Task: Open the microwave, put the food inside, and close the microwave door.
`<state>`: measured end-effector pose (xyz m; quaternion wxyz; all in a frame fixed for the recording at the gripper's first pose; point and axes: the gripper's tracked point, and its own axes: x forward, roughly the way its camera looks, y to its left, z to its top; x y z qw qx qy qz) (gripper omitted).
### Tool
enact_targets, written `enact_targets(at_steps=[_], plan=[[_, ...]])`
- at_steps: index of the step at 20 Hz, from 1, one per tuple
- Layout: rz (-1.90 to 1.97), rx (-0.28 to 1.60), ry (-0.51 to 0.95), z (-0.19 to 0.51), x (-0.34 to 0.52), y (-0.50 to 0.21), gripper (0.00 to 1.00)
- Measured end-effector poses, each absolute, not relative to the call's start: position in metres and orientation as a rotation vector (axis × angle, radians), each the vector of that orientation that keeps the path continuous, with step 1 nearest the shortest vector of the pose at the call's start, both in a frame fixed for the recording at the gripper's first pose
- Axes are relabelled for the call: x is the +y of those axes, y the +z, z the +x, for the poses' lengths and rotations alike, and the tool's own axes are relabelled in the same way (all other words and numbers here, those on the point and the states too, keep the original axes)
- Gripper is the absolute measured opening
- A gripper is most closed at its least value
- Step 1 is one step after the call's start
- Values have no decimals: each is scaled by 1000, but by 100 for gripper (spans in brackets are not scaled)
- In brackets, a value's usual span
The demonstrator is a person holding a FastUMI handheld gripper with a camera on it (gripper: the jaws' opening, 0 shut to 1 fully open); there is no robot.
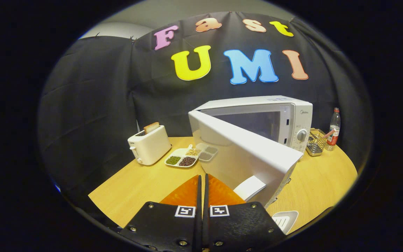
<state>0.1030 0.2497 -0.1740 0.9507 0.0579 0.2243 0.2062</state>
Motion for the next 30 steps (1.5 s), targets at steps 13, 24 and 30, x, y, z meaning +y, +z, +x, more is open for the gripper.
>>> enact_targets(at_steps=[13,24,30], plan=[[118,466,292,187,189,-188,1],[133,473,215,258,162,-201,1],[149,470,185,294,153,-205,1]])
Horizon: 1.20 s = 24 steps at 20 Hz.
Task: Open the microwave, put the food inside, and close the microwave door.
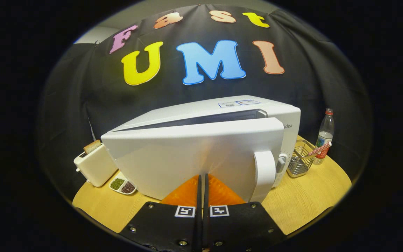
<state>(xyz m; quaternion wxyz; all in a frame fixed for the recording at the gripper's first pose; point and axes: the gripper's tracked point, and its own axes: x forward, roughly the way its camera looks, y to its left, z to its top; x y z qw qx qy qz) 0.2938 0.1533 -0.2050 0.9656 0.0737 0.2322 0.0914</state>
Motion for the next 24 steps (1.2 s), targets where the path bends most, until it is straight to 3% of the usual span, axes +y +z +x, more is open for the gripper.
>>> enact_targets(at_steps=[13,24], plan=[[139,443,146,329,151,-207,2],[90,348,146,274,144,-153,5]])
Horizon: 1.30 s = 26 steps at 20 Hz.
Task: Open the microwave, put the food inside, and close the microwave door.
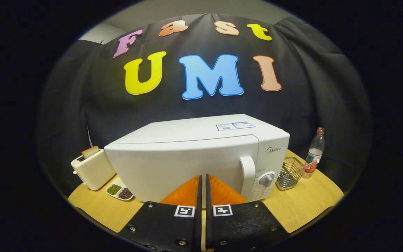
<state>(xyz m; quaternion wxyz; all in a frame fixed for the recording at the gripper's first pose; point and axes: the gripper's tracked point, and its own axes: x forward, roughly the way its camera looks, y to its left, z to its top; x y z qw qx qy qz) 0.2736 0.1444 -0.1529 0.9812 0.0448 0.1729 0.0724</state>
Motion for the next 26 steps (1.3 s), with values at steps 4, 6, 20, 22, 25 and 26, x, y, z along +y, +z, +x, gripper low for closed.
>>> enact_targets(at_steps=[4,6,20,22,25,26], plan=[[78,299,135,235,137,-121,5],[74,278,128,215,133,-108,5],[53,203,142,79,133,-52,37],[55,180,144,62,131,-41,67],[44,155,132,47,126,-32,98],[38,147,131,43,125,-29,98]])
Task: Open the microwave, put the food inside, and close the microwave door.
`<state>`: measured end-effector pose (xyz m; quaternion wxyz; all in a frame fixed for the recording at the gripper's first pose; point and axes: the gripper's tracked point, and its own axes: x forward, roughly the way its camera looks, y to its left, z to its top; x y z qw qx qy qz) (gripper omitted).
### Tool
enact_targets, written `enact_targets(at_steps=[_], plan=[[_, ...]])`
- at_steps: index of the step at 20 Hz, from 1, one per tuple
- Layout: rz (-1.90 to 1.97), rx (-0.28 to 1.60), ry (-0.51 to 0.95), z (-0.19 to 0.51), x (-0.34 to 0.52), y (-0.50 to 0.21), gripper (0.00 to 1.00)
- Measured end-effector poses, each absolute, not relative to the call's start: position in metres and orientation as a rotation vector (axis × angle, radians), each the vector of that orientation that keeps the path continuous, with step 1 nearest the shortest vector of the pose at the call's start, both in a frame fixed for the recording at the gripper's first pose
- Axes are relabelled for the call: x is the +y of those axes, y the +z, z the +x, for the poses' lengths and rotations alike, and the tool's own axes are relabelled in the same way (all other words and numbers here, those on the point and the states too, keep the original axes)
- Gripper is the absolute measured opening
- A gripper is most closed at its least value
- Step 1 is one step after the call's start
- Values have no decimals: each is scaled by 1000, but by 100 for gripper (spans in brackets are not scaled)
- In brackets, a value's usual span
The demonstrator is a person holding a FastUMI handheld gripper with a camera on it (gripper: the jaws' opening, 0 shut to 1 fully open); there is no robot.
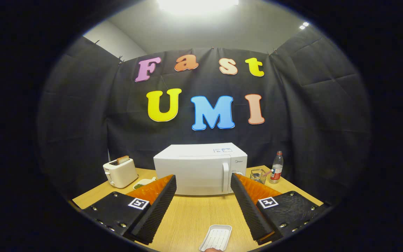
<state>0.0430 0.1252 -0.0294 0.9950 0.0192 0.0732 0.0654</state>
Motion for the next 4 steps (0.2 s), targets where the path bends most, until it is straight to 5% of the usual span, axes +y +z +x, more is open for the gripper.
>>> enact_targets(at_steps=[4], plan=[[56,116,126,33,125,-19,98]])
